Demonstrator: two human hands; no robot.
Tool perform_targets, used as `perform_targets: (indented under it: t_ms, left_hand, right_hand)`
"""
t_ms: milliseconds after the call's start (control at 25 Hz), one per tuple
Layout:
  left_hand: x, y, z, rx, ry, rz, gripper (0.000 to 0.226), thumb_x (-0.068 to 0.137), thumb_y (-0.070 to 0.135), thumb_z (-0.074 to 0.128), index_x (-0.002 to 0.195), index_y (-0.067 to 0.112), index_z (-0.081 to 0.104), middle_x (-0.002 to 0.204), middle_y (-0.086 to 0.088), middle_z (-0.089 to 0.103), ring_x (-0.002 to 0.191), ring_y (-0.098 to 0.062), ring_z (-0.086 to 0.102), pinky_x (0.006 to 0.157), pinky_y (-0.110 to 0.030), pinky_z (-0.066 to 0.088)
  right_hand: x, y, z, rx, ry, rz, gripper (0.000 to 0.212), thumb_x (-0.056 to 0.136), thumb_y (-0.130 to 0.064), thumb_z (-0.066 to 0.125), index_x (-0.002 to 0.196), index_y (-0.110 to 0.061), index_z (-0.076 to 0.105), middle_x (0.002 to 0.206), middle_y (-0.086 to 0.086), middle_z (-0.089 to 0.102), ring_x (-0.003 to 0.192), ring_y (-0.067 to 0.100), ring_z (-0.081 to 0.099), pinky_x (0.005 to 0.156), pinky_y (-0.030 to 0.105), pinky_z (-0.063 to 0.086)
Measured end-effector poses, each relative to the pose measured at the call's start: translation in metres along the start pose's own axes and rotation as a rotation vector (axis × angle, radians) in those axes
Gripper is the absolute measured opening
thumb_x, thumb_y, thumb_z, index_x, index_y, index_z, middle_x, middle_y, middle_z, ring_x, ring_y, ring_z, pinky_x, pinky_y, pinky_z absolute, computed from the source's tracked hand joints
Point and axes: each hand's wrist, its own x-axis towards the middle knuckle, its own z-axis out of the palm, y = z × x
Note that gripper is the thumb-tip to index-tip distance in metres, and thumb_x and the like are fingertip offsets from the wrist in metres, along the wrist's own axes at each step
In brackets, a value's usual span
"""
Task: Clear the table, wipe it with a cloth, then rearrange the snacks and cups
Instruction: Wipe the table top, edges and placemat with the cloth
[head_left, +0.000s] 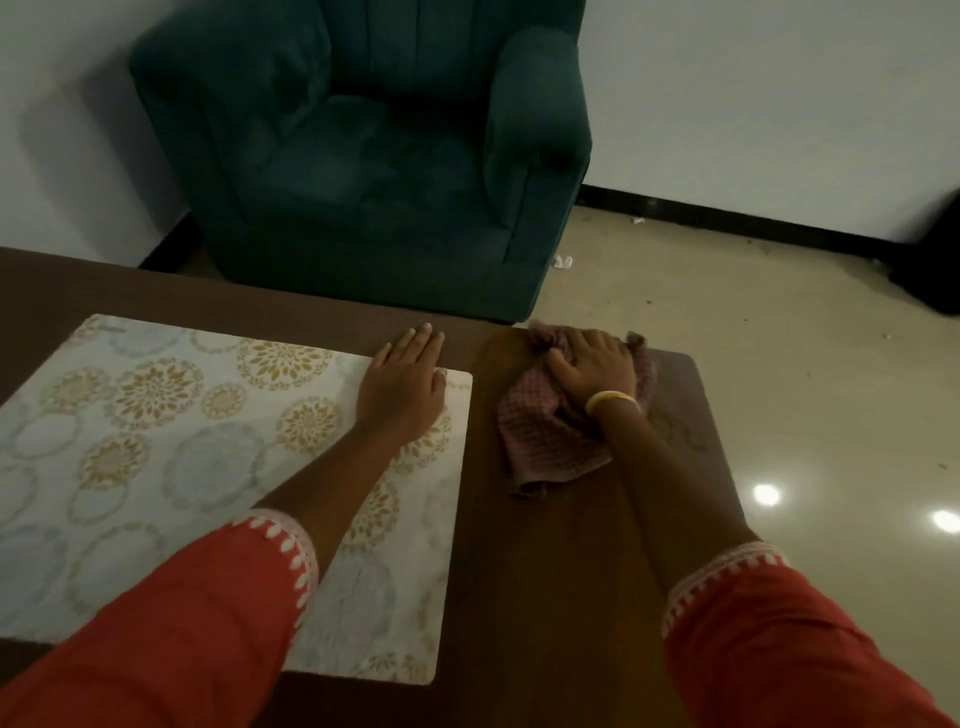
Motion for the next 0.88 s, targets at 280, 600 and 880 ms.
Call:
perform_targets:
  t_ms: [280,600,880]
  left_hand:
    - [0.001,-0.003,0.007,-0.050,0.061,-0.022,0.058,0.095,0.032,0.022,0.151,0.019,0.023,0.159,0.001,0.022,0.147,-0.014,0.018,0.119,-0.037,0.014]
    - [-0.001,-0.004,0.005,-0.031,0.043,-0.036,0.058,0.096,0.034,0.019,0.151,0.017,0.023,0.159,0.000,0.022,0.147,-0.015,0.018,0.118,-0.035,0.014]
    - [-0.001,-0.005,0.007,-0.017,0.063,-0.020,0.056,0.096,0.031,0.021,0.150,0.016,0.025,0.158,-0.002,0.025,0.146,-0.017,0.020,0.117,-0.038,0.016]
  right_hand:
    - [0.036,-0.094,0.008,0.016,0.010,-0.048,0.053,0.089,-0.056,0.030,0.086,-0.018,0.067,0.089,0.010,0.069,0.081,0.029,0.061,0.071,0.035,0.040]
    - [0.035,-0.040,0.009,0.042,0.036,-0.170,0.055,0.090,-0.059,0.025,0.089,-0.017,0.060,0.087,0.008,0.067,0.079,0.029,0.061,0.070,0.035,0.038]
    - [0.028,-0.081,0.015,-0.025,0.003,-0.087,0.058,0.089,-0.059,0.027,0.117,-0.019,0.059,0.115,0.011,0.063,0.104,0.032,0.056,0.091,0.045,0.037]
